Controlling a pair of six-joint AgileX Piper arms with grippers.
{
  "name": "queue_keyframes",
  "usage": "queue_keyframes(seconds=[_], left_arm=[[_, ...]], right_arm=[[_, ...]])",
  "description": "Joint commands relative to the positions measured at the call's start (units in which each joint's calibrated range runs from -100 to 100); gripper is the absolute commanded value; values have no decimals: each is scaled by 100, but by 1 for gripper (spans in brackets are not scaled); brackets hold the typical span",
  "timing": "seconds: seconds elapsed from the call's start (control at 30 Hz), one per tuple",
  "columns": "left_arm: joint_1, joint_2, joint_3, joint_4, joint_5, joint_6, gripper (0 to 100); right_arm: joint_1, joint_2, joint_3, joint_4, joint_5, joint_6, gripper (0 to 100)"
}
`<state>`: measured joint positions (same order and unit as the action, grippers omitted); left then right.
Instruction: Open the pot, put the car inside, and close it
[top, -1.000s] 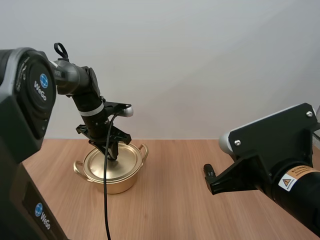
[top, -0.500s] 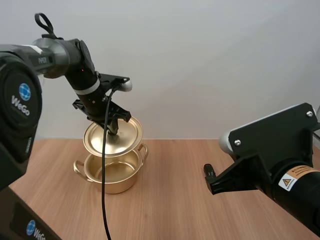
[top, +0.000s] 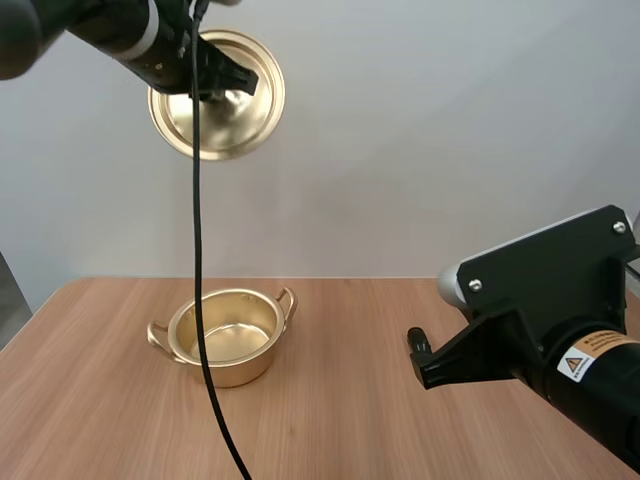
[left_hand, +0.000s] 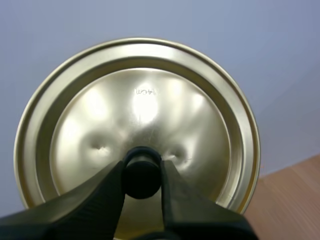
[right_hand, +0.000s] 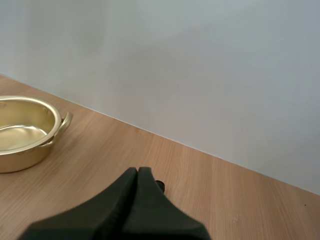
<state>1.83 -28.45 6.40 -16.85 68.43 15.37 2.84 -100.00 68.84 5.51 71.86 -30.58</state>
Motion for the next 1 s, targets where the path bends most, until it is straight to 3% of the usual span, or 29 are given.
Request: queue_keyframes(seconds=[0.0, 0.23, 0.4, 0.6, 0.8, 0.97], left_arm=[[-1, -342, -52, -34, -899, -6, 0], [-1, -1138, -95, -130, -3201, -6, 0], [-1, -1489, -179, -215, -4109, -17, 0], [-1, -1550, -962, -215, -4109, -486, 0], [-1, -1539, -1546, -215, -3841, -486, 0], [-1, -1539, -1661, -215, -3449, -486, 0]], right_arm=[[-4, 0, -3, 5, 4, -1, 0], [-4, 0, -3, -14, 4, -1, 0], [-4, 0, -3, -14, 4, -1, 0], [-29, 0, 35, -29, -115, -1, 0], [-111, 101, 780, -249, -1853, -1, 0], [-214, 776, 783, -114, -2392, -340, 0]])
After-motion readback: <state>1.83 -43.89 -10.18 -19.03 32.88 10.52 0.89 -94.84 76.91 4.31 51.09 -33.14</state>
